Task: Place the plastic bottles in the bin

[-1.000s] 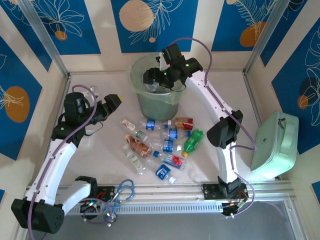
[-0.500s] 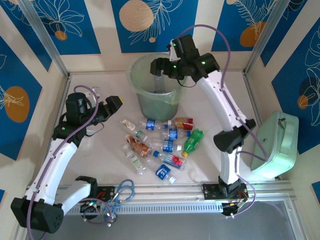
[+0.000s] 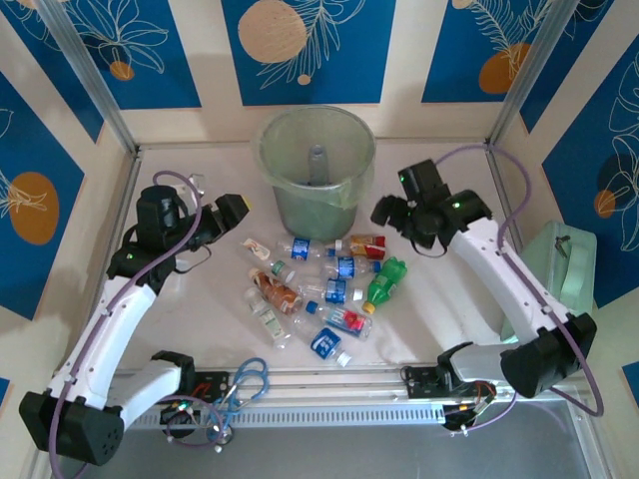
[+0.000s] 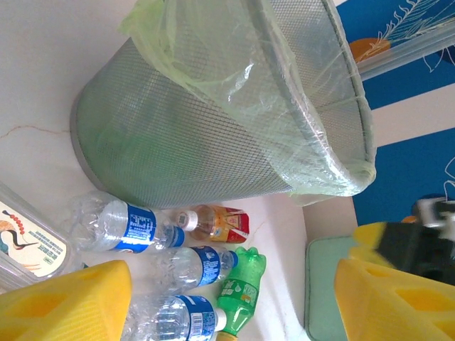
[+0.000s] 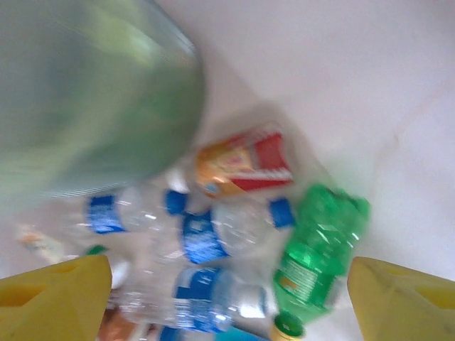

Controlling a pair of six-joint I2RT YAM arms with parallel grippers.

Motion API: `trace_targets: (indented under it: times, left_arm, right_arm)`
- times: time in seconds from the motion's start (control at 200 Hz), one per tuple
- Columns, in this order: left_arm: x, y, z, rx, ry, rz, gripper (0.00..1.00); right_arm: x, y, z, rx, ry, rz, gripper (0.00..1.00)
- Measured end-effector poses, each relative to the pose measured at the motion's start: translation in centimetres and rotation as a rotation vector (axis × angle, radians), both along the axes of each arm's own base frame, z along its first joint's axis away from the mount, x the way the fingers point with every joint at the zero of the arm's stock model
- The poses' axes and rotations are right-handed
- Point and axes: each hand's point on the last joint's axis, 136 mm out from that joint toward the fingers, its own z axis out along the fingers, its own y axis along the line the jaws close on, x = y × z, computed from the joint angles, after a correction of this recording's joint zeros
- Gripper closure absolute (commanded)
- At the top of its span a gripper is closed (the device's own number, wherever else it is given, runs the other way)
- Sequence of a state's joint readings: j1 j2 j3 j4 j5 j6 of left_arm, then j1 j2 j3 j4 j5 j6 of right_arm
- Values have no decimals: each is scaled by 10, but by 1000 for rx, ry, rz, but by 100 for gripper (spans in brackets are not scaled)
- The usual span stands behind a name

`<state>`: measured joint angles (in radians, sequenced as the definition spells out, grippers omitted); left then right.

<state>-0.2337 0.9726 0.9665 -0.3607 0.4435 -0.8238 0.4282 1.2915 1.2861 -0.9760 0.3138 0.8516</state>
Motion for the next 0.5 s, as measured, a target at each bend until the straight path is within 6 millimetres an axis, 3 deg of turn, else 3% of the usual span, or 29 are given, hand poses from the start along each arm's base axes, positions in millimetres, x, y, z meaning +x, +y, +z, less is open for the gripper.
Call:
trace_targets:
  times: [0.09, 0.18, 0.32, 0.5]
  left_arm:
    - [-1, -3, 0, 7, -5, -10, 26]
    - [-2, -4, 0, 13, -9, -16, 26]
    - [-3, -6, -1, 15, -10, -20, 26]
    - [-4, -6, -6, 23, -1, -25, 26]
  right_arm:
    - [-18, -9, -48, -20, 131, -45, 12]
    - [-32, -13, -77, -20, 214, -72, 12]
    - [-37, -17, -106, -12, 293, -109, 12]
    - [-30, -19, -132, 15, 352, -146, 13]
